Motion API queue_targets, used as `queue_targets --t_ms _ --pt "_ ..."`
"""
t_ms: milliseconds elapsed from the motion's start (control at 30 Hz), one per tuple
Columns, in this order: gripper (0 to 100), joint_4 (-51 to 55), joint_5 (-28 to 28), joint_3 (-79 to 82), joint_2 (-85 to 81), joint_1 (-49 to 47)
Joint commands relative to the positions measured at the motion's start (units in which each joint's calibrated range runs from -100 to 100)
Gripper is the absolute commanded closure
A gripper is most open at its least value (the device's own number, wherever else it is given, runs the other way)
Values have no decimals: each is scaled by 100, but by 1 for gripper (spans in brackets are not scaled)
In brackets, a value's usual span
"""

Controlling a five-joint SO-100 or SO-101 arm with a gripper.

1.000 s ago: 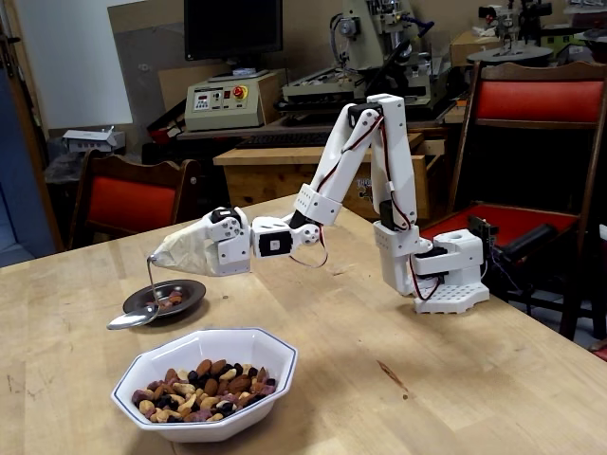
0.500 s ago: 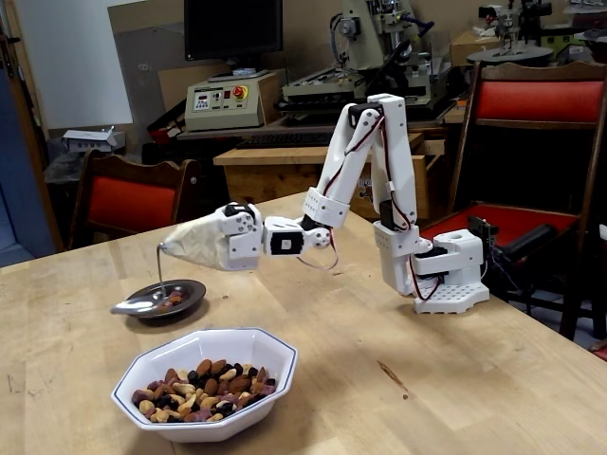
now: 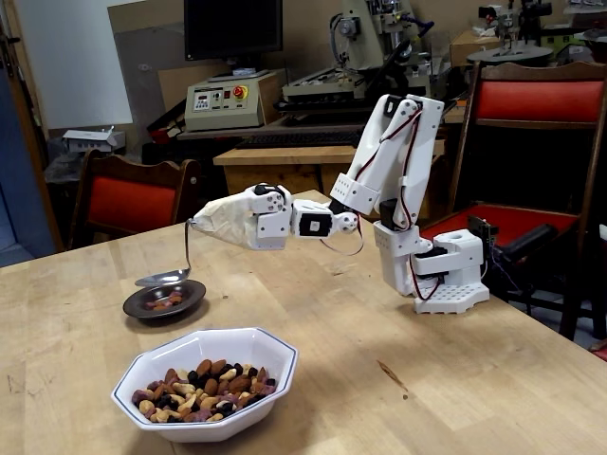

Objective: Use spoon to take food

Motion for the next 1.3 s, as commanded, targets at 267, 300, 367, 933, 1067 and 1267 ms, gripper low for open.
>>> queue_targets --t_ms 267,300,367,933,1067,1267 --pt "96 1624 20 96 -1896 15" --pt "96 1782 20 96 -2008 15" --pt "96 2114 20 96 -2239 7" --pt "96 3916 20 96 -3445 -30" --pt "96 4256 20 96 -3676 -22" --pt "96 4730 20 96 -4164 7"
